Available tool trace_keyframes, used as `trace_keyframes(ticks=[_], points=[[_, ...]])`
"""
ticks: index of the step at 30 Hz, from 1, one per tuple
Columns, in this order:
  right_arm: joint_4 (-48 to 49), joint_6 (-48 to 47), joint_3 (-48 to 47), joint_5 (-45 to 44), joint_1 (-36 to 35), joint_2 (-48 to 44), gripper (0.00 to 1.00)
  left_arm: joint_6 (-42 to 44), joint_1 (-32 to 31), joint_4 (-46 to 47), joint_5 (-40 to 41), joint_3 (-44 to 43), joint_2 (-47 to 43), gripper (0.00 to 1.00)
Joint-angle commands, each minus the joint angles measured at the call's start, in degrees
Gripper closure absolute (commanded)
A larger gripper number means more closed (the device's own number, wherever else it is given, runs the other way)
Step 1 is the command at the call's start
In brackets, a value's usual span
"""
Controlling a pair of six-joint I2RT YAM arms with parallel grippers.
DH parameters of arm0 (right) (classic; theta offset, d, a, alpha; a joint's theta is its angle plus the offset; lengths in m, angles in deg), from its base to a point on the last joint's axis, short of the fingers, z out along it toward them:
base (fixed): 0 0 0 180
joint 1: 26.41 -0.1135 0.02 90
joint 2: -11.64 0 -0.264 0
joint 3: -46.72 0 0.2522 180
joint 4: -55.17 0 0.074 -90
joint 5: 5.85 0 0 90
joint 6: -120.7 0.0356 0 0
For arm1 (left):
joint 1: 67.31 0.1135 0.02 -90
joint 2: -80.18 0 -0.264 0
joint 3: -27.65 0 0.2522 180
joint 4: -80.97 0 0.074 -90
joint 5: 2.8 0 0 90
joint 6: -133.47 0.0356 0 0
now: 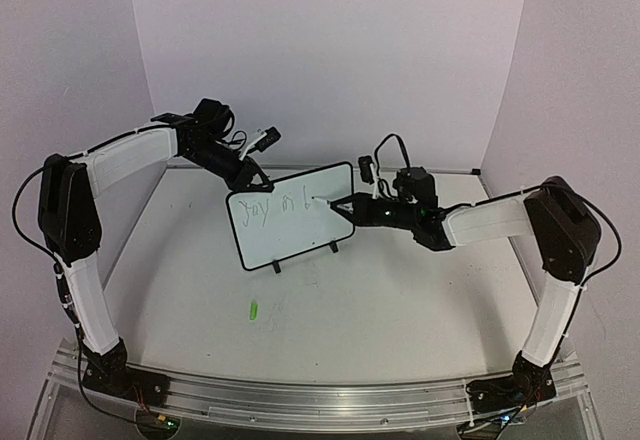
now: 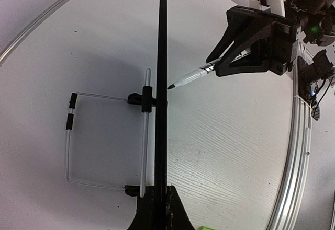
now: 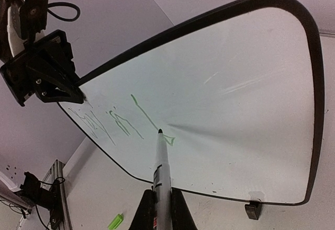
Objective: Write a sentence on the whiteboard
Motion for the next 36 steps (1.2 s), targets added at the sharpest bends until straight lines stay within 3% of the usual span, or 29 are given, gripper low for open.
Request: trace_keyframes(ticks=[1,22,36], points=[[0.9,0.14,-2.89,-1.05,0.26,1.44,1.0,1.18,-0.67,-1.42,-1.46,-0.33,0.63,1.0],[-0.33,0.84,-0.19,-5.67,1.13,-0.36,1.0,1.2,-0.69,-1.43,-1.28,-0.4,0.7,1.0],[0.95,0.21,-1.26,-4.25,1.23,-1.93,1.0,1.2,-0.7,-1.51,-1.39,-0.45,0.65,1.0]])
